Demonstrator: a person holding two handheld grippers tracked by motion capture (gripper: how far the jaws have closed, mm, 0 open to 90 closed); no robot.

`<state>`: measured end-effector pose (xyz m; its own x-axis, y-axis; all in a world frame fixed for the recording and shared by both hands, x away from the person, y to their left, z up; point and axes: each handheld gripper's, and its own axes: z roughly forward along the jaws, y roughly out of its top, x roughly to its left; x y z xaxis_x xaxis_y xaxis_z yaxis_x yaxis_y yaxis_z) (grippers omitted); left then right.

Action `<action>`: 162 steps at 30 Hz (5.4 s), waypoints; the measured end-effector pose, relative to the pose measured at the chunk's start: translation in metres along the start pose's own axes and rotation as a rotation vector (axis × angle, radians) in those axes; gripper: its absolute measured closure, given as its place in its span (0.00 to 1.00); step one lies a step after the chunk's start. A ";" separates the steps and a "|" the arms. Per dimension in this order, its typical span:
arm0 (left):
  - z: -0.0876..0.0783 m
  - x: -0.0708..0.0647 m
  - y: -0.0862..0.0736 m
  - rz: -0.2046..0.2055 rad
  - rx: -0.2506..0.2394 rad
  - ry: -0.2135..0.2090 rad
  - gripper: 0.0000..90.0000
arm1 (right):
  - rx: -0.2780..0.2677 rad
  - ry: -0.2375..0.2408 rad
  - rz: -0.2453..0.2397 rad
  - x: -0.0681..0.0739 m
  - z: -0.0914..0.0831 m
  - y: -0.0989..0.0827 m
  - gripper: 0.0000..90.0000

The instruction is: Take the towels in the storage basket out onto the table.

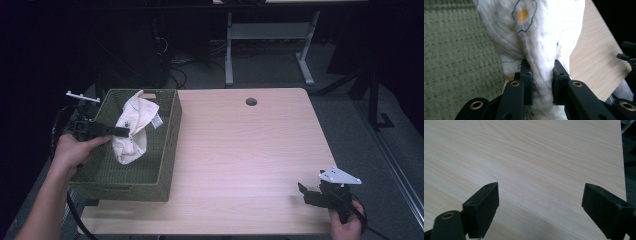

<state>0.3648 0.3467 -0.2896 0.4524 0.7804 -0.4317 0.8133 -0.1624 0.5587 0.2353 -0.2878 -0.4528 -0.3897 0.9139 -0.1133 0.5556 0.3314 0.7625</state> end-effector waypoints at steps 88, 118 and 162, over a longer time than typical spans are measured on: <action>0.100 -0.108 0.051 0.159 0.097 -0.145 0.83 | -0.018 0.005 -0.006 -0.002 -0.005 0.001 0.15; 0.153 -0.141 0.063 0.208 0.159 -0.169 0.83 | -0.028 0.005 -0.009 -0.004 -0.009 0.002 0.15; 0.231 -0.168 0.048 0.203 0.223 -0.174 0.81 | -0.028 0.004 -0.014 -0.003 -0.010 0.002 0.15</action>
<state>0.4122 0.0684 -0.3533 0.6533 0.6068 -0.4528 0.7515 -0.4469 0.4853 0.2307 -0.2921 -0.4444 -0.4008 0.9080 -0.1217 0.5293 0.3379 0.7782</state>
